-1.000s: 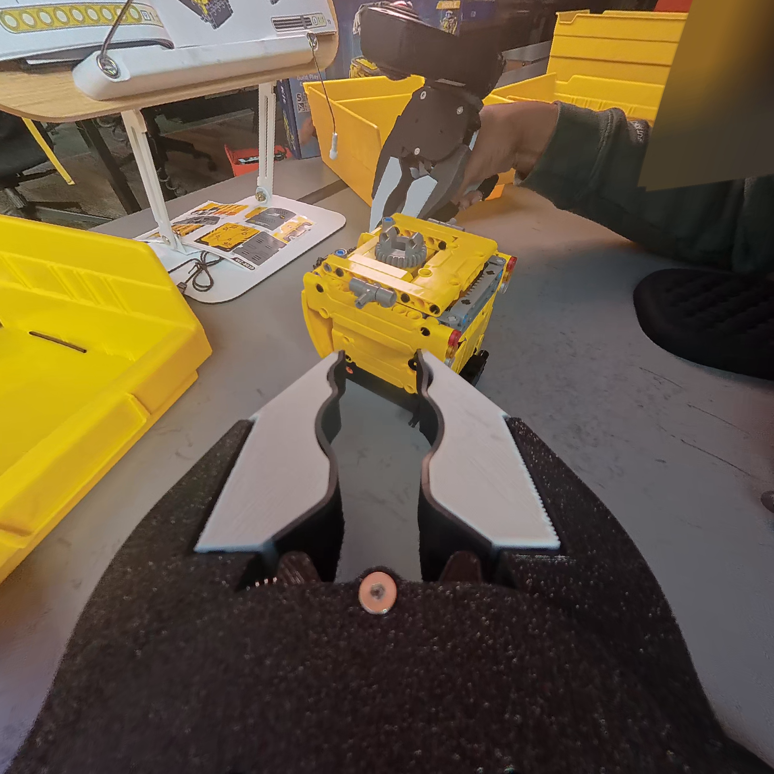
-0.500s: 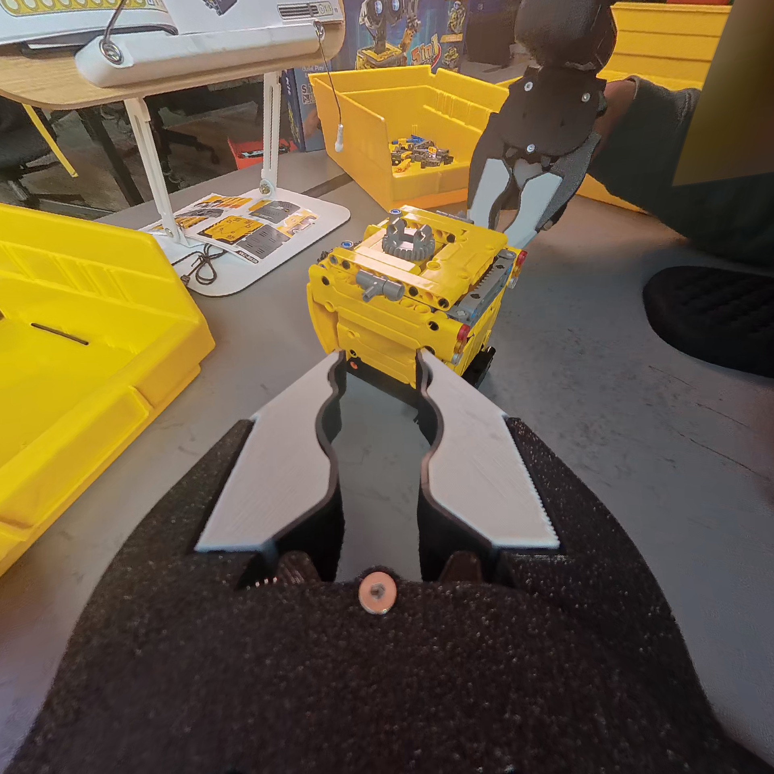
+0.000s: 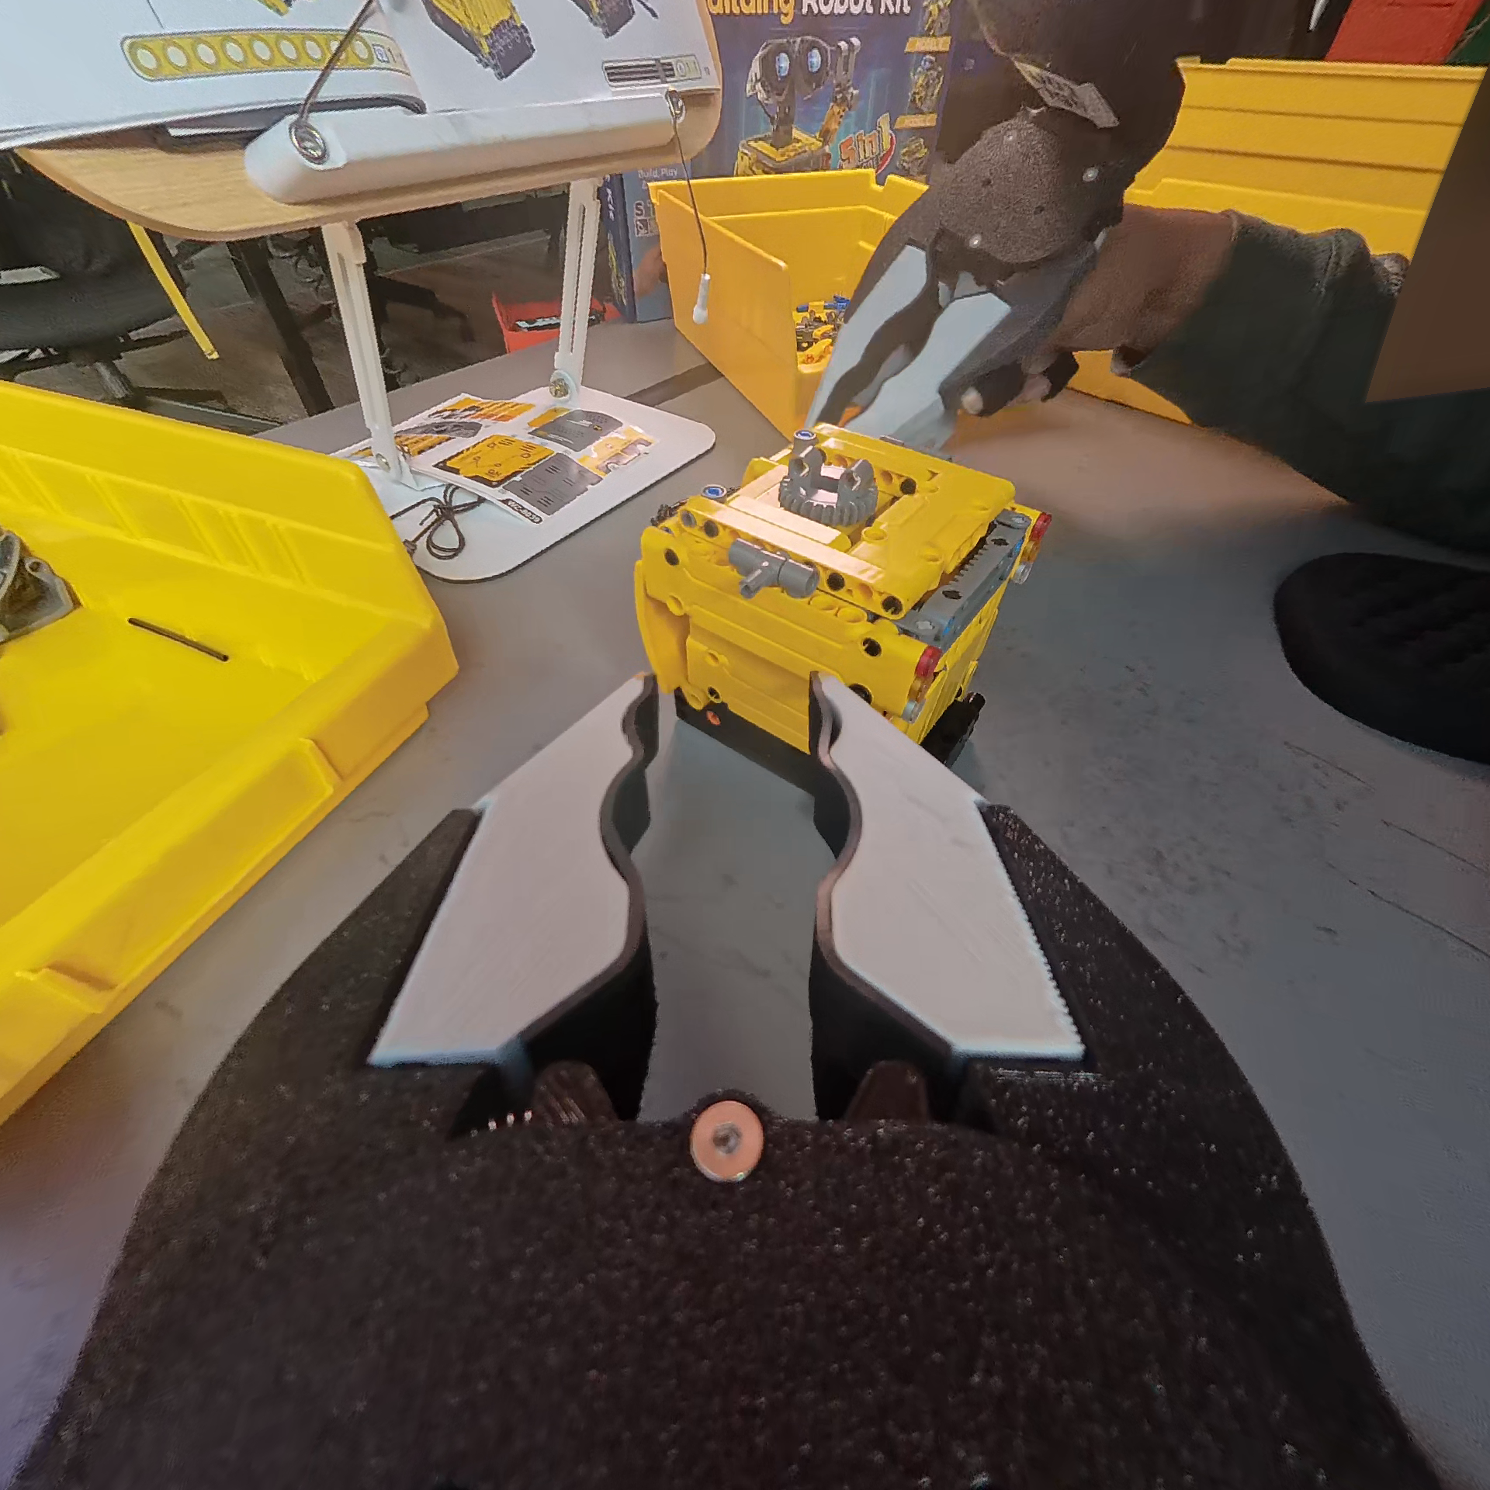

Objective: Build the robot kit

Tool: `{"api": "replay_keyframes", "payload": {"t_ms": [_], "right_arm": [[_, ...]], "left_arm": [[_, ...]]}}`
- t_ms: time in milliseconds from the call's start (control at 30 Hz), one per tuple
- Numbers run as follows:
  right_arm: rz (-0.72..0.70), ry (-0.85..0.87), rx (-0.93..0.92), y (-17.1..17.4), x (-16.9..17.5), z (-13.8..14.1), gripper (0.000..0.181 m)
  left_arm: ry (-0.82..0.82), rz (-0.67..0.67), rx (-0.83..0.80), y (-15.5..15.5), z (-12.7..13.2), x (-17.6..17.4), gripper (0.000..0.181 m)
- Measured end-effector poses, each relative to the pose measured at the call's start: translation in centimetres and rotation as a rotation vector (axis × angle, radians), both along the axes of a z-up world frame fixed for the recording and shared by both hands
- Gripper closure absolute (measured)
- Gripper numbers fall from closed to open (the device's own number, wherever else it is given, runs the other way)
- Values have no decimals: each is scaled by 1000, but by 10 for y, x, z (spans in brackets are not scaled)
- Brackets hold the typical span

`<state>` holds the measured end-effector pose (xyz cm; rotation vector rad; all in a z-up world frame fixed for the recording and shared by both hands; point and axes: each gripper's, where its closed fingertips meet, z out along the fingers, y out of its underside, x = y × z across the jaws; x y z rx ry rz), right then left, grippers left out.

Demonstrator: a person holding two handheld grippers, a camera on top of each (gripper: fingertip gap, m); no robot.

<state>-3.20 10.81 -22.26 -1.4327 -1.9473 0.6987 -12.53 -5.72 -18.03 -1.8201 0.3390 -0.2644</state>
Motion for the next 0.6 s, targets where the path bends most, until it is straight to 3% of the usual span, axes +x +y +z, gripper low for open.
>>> {"api": "replay_keyframes", "payload": {"t_ms": [167, 367, 600], "right_arm": [[-210, 21, -23, 40, -34, -4, 175], [-174, -93, -18, 39, -58, -31, 181], [-158, -143, -8, 38, -53, -40, 181]], "left_arm": [[-5, 55, 10, 2, 2, -10, 142], [-22, 80, 2, 3, 0, -15, 142], [-30, 76, 11, 2, 4, -14, 142]]}}
